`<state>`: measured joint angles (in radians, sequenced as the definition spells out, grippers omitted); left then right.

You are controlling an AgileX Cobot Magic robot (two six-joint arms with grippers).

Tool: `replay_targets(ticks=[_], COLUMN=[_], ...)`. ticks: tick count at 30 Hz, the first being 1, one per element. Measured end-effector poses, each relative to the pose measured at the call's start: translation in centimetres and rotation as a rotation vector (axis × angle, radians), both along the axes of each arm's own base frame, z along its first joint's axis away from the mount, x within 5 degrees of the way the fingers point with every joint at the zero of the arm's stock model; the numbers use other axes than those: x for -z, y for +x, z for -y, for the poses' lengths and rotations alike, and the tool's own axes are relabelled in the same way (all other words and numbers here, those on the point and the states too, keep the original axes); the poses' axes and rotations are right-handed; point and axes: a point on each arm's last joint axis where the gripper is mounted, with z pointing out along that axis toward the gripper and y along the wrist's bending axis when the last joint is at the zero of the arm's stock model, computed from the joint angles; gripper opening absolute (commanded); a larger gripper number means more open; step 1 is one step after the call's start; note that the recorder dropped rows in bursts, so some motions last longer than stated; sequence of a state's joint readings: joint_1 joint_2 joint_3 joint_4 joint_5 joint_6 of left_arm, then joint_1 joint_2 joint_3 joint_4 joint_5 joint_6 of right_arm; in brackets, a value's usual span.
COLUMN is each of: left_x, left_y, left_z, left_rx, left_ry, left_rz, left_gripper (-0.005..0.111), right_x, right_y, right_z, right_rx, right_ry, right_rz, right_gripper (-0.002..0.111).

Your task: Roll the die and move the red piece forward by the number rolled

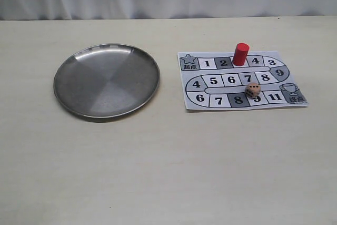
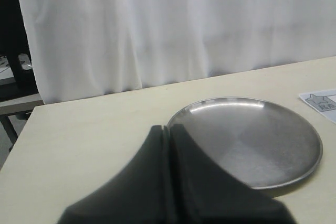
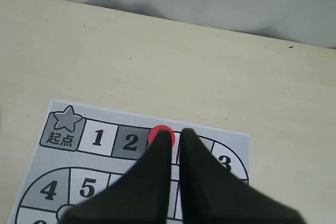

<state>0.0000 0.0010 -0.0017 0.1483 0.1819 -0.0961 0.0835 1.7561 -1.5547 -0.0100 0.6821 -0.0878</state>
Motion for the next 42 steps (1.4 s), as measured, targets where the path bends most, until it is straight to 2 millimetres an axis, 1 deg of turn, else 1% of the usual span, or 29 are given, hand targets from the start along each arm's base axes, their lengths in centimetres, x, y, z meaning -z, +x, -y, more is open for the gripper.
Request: replay_targets(ticks=[3, 6, 9, 12, 13, 17, 22, 25, 29, 35, 37, 39, 42], left_x=[0.0, 0.0, 0.0, 0.0, 0.0, 0.0, 0.0, 0.0, 0.0, 0.0, 0.0, 0.0, 0.0], left_y=[0.0, 0.0, 0.0, 0.0, 0.0, 0.0, 0.0, 0.0, 0.0, 0.0, 0.0, 0.0, 0.0], left_z=[0.0, 0.0, 0.0, 0.0, 0.0, 0.0, 0.0, 0.0, 0.0, 0.0, 0.0, 0.0, 0.0], left_rx=[0.0, 0.0, 0.0, 0.0, 0.0, 0.0, 0.0, 0.0, 0.0, 0.0, 0.0, 0.0, 0.0], left_ry=[0.0, 0.0, 0.0, 0.0, 0.0, 0.0, 0.0, 0.0, 0.0, 0.0, 0.0, 0.0, 0.0], left_rz=[0.0, 0.0, 0.0, 0.0, 0.0, 0.0, 0.0, 0.0, 0.0, 0.0, 0.0, 0.0, 0.0], left_gripper=[0.0, 0.0, 0.0, 0.0, 0.0, 0.0, 0.0, 0.0, 0.0, 0.0, 0.0, 0.0, 0.0], right_x=[-0.5, -0.3, 0.2, 1.4, 1.4, 2.9, 6.2, 7.7, 8.4, 7.9, 7.9, 8.3, 9.6], right_y=[-1.9, -4.0, -6.4, -9.1, -10.0, -13.8, -18.3, -20.6, -23.2, -27.1, -28.4, -29.5, -31.0], right_z=[0.1, 0.2, 0.4, 0.6, 0.7, 1.1, 1.5, 1.8, 2.1, 2.5, 2.6, 2.7, 2.8], right_rx=[0.001, 0.006, 0.02, 0.038, 0.044, 0.065, 0.086, 0.095, 0.114, 0.117, 0.113, 0.11, 0.107], right_ry=[0.016, 0.043, 0.07, 0.095, 0.105, 0.138, 0.159, 0.169, 0.197, 0.236, 0.244, 0.25, 0.255], right_rz=[0.072, 0.133, 0.191, 0.237, 0.262, 0.341, 0.368, 0.4, 0.49, 0.662, 0.716, 0.754, 0.791], right_gripper=[0.005, 0.005, 0.005, 0.005, 0.005, 0.005, 0.005, 0.005, 0.005, 0.005, 0.005, 0.005, 0.005])
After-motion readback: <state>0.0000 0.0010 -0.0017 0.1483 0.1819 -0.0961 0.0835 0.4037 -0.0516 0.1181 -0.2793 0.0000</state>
